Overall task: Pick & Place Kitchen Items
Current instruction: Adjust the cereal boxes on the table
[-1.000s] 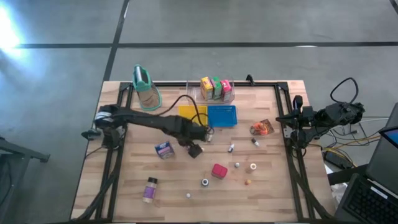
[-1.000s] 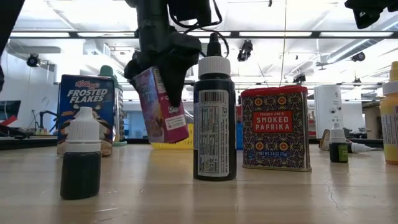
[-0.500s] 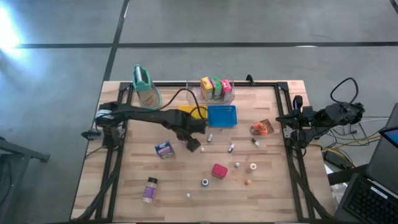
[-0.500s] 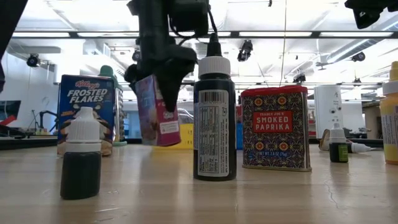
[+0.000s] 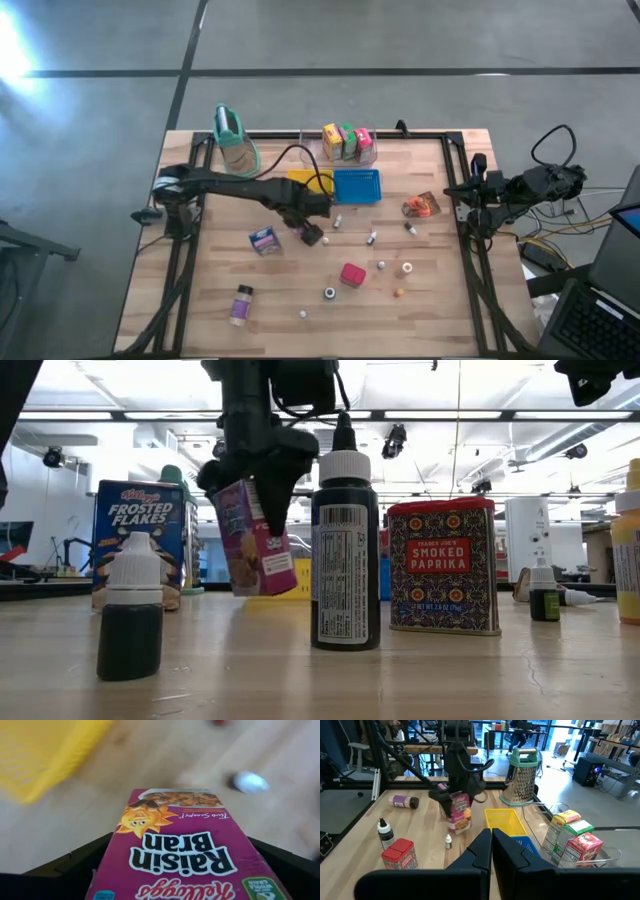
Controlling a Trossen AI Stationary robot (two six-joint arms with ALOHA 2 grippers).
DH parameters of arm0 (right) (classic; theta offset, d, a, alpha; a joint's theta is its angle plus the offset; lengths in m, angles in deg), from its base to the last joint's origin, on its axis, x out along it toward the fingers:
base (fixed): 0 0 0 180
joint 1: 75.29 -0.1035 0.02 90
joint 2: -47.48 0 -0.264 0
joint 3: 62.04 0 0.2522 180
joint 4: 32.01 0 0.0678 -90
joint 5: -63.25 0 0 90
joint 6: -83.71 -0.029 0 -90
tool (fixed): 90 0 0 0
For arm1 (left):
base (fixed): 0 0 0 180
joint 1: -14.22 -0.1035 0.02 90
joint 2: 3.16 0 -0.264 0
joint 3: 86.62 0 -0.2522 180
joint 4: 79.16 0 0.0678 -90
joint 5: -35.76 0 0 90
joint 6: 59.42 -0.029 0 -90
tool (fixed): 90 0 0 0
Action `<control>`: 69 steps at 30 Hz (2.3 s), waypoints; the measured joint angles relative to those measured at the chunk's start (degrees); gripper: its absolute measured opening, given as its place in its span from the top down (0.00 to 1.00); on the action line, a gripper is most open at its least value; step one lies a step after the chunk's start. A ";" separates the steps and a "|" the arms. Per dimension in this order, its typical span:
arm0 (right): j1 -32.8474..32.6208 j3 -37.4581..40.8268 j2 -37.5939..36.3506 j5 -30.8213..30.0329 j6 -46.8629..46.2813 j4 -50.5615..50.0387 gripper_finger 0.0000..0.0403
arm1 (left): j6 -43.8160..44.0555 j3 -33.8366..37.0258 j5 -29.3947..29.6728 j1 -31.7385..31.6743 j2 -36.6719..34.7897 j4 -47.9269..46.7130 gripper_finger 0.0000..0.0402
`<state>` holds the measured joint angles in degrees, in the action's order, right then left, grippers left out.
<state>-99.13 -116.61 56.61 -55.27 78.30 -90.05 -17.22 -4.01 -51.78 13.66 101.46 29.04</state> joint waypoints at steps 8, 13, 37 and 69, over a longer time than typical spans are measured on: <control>-0.02 0.00 0.00 0.00 0.00 0.01 0.98 | -2.41 -0.99 -1.85 0.21 0.02 0.84 0.01; -0.01 0.01 0.00 0.00 0.00 -0.01 0.98 | -0.81 -1.52 -2.62 0.37 0.04 -0.98 0.01; -0.01 0.01 0.00 -0.01 -0.07 0.01 0.98 | -7.45 -1.32 -4.57 -0.05 0.02 0.58 0.01; -0.02 0.00 0.00 -0.02 -0.07 -0.01 0.98 | -3.49 -0.45 -6.47 -1.46 0.02 1.14 0.00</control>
<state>-99.15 -116.61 56.61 -55.28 78.23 -90.06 -20.71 -4.46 -58.25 12.20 101.48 30.18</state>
